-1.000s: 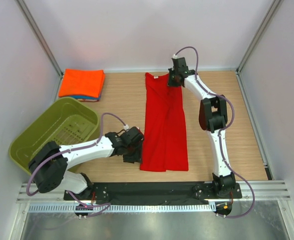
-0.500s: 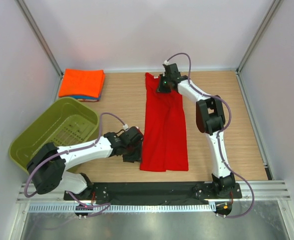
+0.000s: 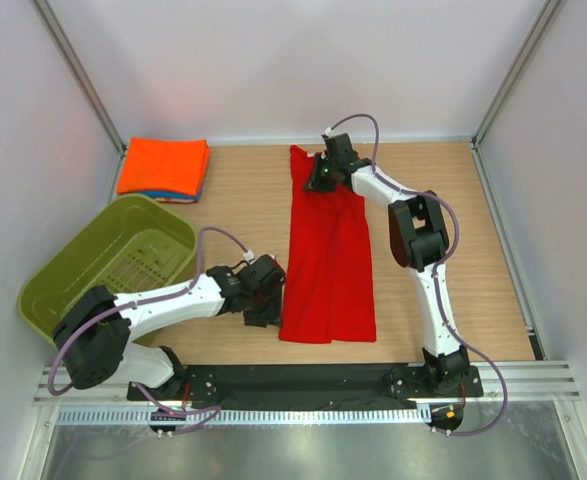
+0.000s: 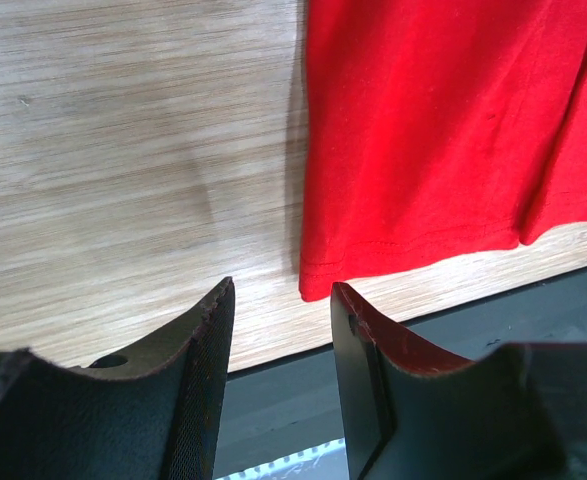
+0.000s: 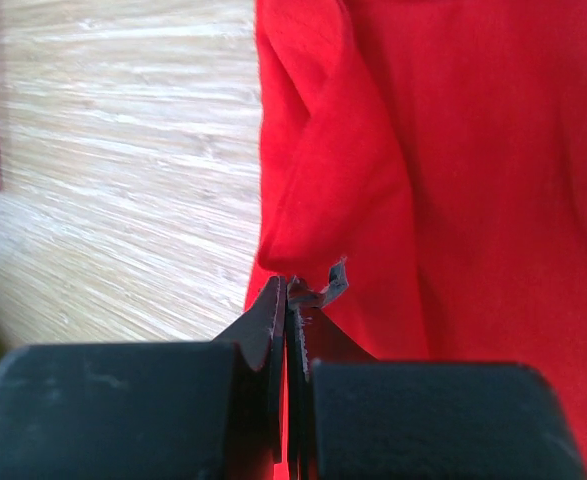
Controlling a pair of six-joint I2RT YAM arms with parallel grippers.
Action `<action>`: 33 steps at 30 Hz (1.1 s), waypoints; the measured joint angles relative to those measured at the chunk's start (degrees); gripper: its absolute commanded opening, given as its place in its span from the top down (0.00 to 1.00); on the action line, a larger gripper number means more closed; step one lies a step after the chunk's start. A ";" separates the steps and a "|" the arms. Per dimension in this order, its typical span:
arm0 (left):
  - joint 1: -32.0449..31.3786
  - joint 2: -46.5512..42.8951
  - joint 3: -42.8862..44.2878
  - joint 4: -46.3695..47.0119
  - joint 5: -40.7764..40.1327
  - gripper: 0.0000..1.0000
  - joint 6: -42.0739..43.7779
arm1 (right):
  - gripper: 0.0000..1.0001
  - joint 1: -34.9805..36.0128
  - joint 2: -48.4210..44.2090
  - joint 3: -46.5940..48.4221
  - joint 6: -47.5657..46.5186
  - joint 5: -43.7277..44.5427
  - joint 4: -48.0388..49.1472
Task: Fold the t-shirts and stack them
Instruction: Fold the tshirt
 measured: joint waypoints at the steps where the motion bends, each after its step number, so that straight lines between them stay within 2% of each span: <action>1: 0.00 0.00 -0.09 0.00 0.00 0.55 -0.04 | 0.99 0.00 -0.02 -0.52 0.24 -0.24 0.20; 18: 0.00 0.00 -0.28 0.37 0.02 0.55 -0.15 | 0.99 0.59 -3.02 -7.10 3.30 -3.96 4.13; 33: 0.00 0.00 -0.28 0.42 0.02 0.55 -0.15 | 0.99 0.61 -7.80 -12.46 -0.81 -4.11 3.04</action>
